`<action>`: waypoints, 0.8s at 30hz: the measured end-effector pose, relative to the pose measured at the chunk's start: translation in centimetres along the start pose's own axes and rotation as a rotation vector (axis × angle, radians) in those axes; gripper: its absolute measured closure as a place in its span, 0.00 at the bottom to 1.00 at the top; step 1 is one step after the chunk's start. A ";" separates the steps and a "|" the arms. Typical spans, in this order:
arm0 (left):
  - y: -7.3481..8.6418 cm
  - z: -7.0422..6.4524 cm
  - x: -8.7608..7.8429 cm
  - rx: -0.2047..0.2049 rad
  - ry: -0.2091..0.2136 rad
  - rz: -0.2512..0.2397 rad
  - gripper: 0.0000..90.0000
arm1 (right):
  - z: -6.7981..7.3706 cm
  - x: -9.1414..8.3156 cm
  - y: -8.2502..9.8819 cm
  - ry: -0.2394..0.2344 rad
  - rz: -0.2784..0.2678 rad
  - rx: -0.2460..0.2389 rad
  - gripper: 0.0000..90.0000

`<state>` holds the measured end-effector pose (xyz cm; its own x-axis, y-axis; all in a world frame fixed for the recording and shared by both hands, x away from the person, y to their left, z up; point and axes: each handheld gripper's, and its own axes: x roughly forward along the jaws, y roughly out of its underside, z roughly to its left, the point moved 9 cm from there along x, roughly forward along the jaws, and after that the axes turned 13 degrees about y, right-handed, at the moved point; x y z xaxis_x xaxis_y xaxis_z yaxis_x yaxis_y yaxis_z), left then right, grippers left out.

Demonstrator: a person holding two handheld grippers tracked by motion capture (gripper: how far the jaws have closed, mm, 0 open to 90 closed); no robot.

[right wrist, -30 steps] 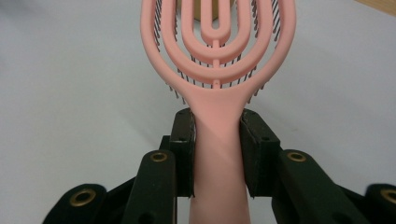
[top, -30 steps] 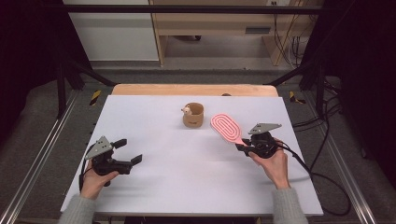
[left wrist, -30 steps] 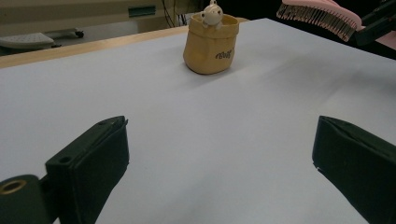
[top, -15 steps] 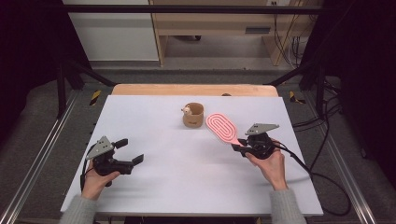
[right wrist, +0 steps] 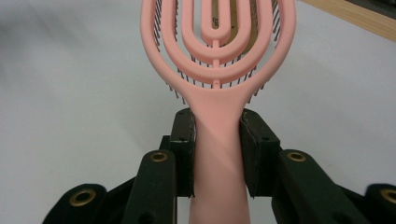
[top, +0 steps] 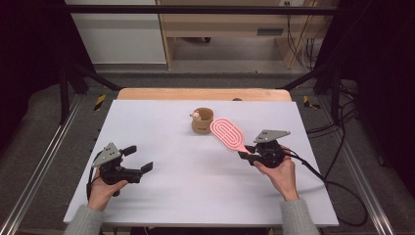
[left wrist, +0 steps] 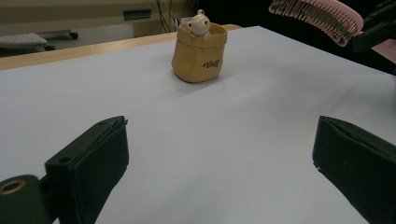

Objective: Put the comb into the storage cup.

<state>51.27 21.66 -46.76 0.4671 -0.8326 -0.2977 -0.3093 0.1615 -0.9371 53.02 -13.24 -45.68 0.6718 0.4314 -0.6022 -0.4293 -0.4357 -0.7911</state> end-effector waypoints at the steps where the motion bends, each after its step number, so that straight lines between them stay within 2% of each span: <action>1: -0.1 -0.1 0.1 0.000 0.002 -0.001 0.04 | 0.0 0.0 0.0 0.000 0.000 0.002 0.77; 24: -0.9 -2.3 1.9 -0.017 0.036 -0.004 0.03 | 0.6 0.0 -0.4 -0.009 -0.021 -0.004 0.77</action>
<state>50.55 18.71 -46.03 0.4382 -0.8519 -0.2868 -0.3219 0.1492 -0.9349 52.85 -12.54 -45.42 0.6751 0.4476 -0.5864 -0.4125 -0.4300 -0.8031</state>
